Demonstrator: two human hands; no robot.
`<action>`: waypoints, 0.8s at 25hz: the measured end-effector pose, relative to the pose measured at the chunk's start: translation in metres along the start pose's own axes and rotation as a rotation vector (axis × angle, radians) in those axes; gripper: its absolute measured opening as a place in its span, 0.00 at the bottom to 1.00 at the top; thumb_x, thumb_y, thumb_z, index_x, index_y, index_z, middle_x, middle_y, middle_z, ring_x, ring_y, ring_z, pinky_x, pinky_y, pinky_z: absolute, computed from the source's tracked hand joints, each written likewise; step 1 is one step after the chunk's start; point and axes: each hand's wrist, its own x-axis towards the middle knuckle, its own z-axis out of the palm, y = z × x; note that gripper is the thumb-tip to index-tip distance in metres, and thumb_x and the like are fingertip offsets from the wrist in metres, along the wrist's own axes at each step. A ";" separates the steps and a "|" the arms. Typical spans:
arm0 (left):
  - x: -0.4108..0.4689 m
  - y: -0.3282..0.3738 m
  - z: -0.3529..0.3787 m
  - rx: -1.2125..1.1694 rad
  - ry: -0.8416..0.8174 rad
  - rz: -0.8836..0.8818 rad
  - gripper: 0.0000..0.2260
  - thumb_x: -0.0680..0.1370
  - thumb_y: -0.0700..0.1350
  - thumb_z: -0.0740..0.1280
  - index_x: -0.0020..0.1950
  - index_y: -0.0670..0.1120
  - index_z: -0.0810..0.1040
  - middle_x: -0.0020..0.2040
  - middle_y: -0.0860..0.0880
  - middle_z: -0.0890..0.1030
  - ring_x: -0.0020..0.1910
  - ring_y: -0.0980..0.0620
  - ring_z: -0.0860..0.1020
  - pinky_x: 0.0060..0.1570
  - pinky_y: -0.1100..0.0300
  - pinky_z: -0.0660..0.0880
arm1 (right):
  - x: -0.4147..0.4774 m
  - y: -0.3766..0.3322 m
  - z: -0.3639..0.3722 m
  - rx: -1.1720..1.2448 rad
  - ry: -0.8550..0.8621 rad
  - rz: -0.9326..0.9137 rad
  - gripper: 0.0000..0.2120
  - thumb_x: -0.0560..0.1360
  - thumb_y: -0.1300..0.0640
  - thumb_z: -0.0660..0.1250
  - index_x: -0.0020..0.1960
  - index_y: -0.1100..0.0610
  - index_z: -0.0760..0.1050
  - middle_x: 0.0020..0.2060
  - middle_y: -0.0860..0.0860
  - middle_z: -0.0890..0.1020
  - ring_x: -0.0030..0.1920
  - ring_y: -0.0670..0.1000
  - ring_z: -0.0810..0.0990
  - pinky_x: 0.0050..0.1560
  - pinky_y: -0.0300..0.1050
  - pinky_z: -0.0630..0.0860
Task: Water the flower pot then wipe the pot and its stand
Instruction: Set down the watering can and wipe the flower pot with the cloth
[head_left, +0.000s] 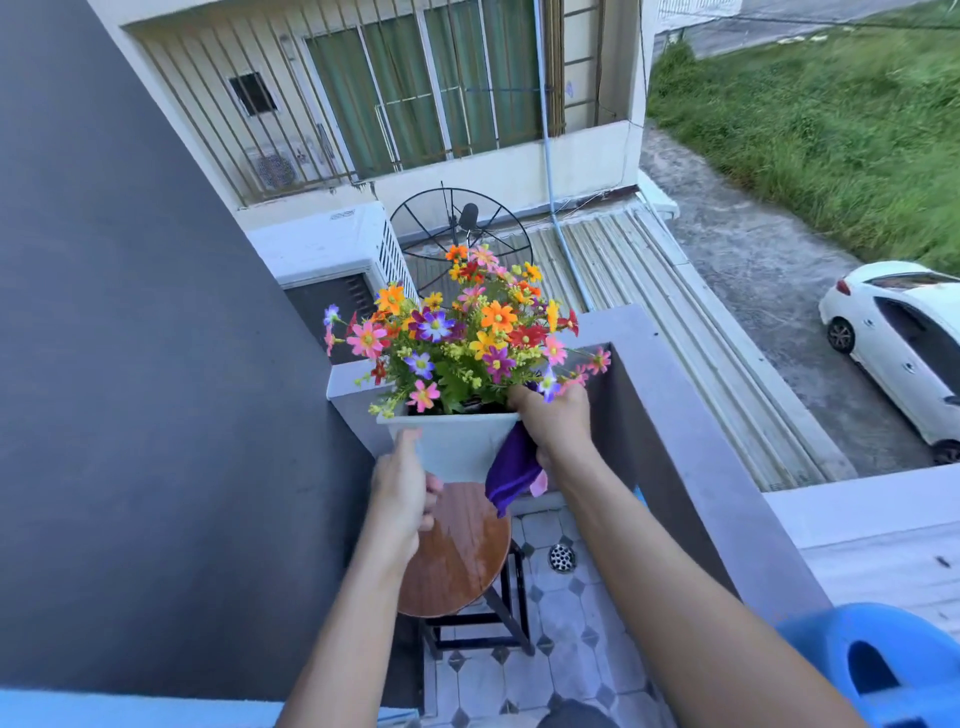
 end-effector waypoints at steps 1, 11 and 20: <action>-0.002 -0.003 0.009 -0.010 -0.024 -0.010 0.15 0.77 0.56 0.60 0.48 0.43 0.73 0.31 0.45 0.72 0.18 0.55 0.61 0.21 0.67 0.55 | -0.002 0.003 0.001 -0.012 0.018 0.002 0.11 0.60 0.61 0.69 0.35 0.53 0.67 0.31 0.53 0.69 0.35 0.51 0.67 0.33 0.48 0.64; 0.001 0.002 0.031 -0.157 -0.003 0.018 0.10 0.79 0.44 0.61 0.43 0.38 0.75 0.24 0.48 0.73 0.16 0.55 0.64 0.17 0.64 0.58 | -0.033 0.024 0.015 -0.040 -0.070 -0.165 0.10 0.64 0.53 0.70 0.44 0.55 0.76 0.37 0.50 0.81 0.38 0.52 0.79 0.42 0.49 0.75; 0.004 0.013 0.025 -0.056 -0.033 0.072 0.12 0.78 0.35 0.55 0.35 0.40 0.70 0.29 0.42 0.72 0.24 0.49 0.65 0.18 0.66 0.57 | -0.045 0.017 0.006 -0.031 -0.085 -0.207 0.08 0.75 0.62 0.73 0.52 0.60 0.76 0.37 0.49 0.78 0.30 0.42 0.73 0.35 0.39 0.70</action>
